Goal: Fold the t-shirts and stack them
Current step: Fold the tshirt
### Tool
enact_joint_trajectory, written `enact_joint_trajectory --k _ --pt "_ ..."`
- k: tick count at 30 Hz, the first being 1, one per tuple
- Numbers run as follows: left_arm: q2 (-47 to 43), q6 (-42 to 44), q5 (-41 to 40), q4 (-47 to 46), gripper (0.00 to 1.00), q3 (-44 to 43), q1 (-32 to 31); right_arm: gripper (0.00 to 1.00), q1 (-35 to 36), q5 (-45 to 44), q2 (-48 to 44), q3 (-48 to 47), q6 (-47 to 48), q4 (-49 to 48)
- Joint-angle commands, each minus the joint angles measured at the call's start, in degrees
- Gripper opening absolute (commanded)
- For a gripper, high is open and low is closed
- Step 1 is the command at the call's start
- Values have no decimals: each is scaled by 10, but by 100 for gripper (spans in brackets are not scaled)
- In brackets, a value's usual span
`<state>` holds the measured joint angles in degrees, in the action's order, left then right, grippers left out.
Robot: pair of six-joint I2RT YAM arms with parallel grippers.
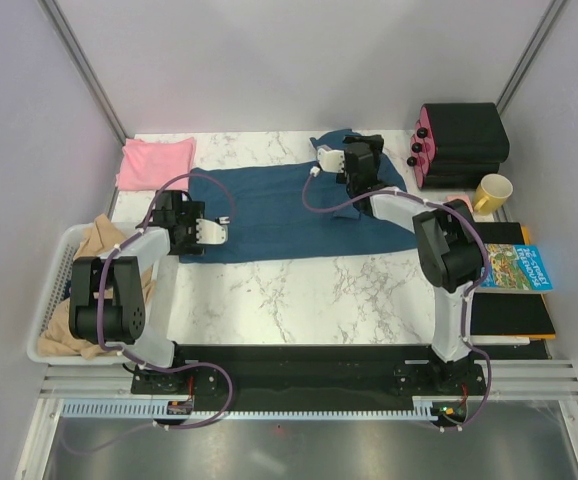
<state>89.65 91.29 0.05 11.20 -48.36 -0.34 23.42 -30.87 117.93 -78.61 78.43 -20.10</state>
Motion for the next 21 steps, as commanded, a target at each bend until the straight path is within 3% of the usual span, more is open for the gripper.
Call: enact_joint_trajectory --k 1,3,6,9,14,21 --pt "-4 -18 1 -21 100 -4 3 92 -8 74 -69 -51 -103 176" --pt "-2 -22 7 -21 100 -15 3 82 -18 188 -95 -73 -123 345" --pt "19 -42 11 -22 100 -42 3 70 -17 283 -129 -77 -98 521" --pt "54 -83 11 -22 100 -94 -2 65 -10 308 -124 -91 -91 631" --pt "99 -114 49 15 100 -176 -6 64 -3 330 -97 -109 -107 672" --pt "125 -61 102 112 98 -240 -22 58 13 332 -68 -117 -103 675"
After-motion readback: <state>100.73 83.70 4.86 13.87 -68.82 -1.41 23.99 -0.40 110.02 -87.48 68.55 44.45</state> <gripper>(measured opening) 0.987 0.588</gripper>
